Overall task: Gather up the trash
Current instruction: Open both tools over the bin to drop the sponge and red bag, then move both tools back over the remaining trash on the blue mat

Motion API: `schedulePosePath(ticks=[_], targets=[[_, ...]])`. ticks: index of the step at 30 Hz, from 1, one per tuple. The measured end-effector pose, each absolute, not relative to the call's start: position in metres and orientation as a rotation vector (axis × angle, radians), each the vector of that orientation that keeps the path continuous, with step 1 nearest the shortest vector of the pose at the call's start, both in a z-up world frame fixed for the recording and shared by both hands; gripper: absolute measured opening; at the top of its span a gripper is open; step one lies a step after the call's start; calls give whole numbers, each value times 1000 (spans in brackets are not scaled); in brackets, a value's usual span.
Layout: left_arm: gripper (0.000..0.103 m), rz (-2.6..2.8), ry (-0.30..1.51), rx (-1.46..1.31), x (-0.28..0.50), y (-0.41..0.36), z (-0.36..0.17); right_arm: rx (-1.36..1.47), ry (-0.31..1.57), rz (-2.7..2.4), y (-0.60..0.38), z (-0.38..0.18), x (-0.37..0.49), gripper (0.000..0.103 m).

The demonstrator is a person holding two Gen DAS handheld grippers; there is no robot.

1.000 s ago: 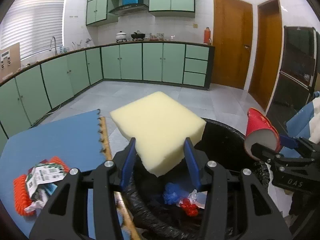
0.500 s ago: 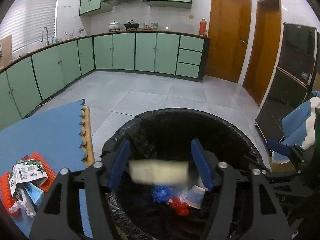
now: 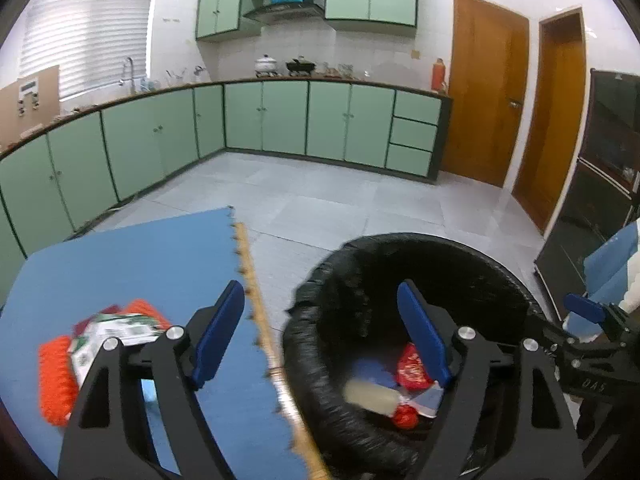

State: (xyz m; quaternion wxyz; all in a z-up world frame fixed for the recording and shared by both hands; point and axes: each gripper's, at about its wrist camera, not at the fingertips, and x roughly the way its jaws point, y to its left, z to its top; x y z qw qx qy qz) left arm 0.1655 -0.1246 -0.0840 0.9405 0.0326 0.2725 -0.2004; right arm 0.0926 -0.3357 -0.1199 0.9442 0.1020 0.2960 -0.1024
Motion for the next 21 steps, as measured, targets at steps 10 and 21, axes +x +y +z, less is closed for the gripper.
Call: schedulePosePath(ticks=[10,21], targets=[[80,-261,496,30,138,-29,-59,211,565,-129,-273,-98,95,97],[80,-60,513,29,120,69,-68,180,564,-15,-180,-102,112,97]])
